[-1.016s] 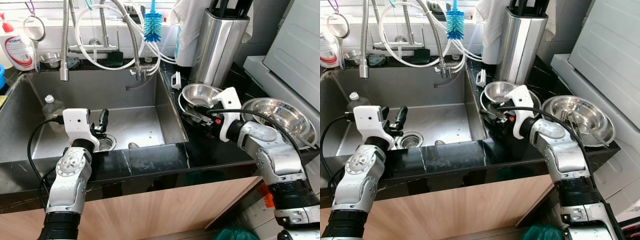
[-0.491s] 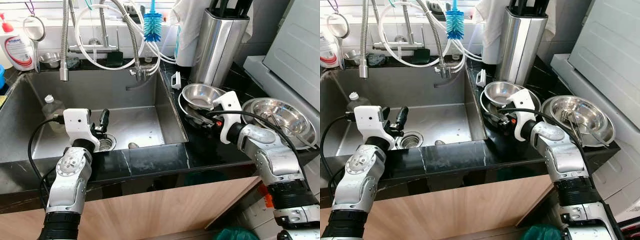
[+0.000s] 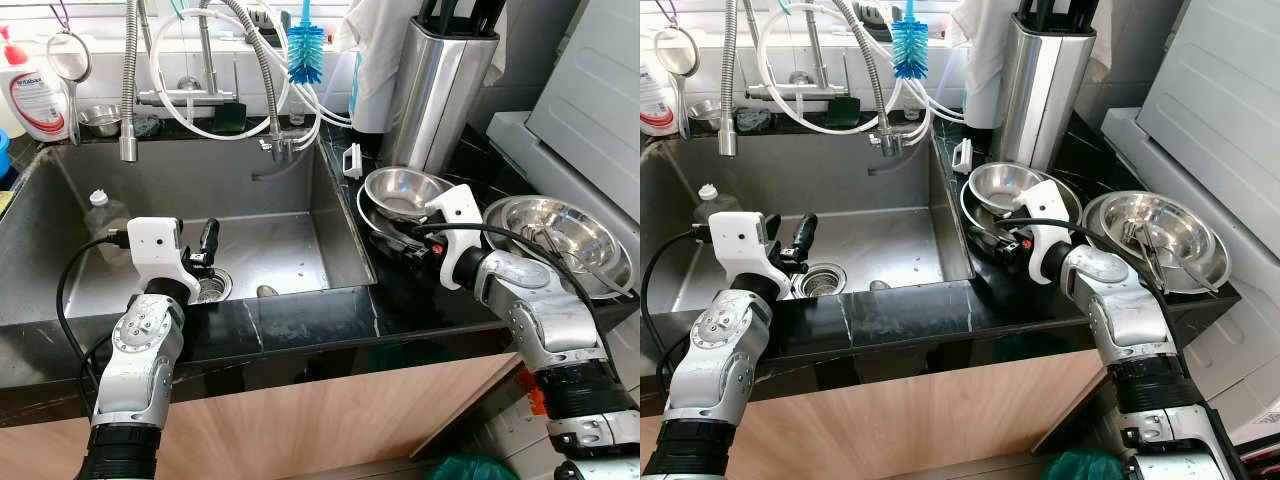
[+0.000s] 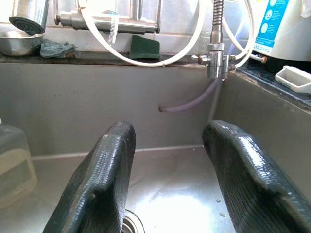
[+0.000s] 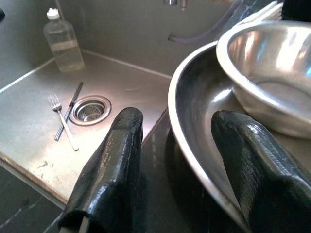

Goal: Kitchen organization

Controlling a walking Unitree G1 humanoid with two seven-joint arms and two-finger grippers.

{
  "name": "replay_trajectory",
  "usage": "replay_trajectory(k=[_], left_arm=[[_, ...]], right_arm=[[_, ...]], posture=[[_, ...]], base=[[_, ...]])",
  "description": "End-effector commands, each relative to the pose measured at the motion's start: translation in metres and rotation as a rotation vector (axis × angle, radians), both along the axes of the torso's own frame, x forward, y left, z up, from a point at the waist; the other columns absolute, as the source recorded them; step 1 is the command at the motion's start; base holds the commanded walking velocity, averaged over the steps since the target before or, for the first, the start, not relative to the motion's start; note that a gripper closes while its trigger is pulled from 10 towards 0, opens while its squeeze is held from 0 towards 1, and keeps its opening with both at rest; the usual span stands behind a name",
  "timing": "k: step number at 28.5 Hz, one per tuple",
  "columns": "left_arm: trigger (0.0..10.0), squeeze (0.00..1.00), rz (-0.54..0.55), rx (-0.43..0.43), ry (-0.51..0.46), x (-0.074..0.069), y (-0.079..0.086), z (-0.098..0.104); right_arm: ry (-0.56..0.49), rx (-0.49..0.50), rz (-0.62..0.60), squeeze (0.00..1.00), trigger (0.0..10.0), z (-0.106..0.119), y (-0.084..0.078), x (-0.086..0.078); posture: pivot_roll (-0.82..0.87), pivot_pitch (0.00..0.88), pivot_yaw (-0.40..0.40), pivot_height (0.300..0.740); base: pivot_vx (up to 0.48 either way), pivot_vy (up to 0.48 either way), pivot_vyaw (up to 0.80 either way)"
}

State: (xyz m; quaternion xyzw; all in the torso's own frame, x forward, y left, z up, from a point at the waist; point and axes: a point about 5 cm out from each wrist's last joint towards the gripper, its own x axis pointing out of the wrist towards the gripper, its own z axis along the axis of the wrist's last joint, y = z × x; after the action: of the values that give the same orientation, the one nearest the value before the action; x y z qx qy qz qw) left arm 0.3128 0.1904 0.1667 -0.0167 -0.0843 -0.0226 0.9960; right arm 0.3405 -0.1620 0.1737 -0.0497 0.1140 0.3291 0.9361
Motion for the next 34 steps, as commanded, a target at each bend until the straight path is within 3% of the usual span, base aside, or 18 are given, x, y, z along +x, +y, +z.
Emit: replay_trajectory(k=[1, 12, 28, 34], left_arm=[[10.0, 0.00, -0.014, -0.006, -0.010, 0.000, -0.002, 0.005], [10.0, 0.00, -0.022, -0.005, -0.005, -0.001, -0.002, 0.005], [10.0, 0.00, -0.022, 0.000, -0.011, -0.002, -0.001, 0.006], [10.0, 0.00, -0.019, -0.003, -0.015, -0.001, 0.000, 0.007]], right_arm=[[0.018, -0.019, -0.014, 0.00, 10.0, -0.004, -0.003, -0.002], [0.031, -0.029, -0.010, 0.00, 10.0, -0.006, -0.003, -0.003], [0.009, 0.050, 0.065, 0.00, 10.0, 0.010, 0.015, -0.012], [-0.024, 0.037, 0.023, 0.00, 10.0, 0.013, 0.009, -0.009]], posture=[[0.05, 0.006, -0.037, 0.740], [0.05, 0.009, -0.034, 0.740], [0.06, 0.000, -0.041, 0.740], [0.06, 0.000, -0.039, 0.740]], base=[[0.000, 0.000, 0.00], [0.000, 0.000, 0.00], [0.000, 0.000, 0.00], [0.000, 0.000, 0.00]])
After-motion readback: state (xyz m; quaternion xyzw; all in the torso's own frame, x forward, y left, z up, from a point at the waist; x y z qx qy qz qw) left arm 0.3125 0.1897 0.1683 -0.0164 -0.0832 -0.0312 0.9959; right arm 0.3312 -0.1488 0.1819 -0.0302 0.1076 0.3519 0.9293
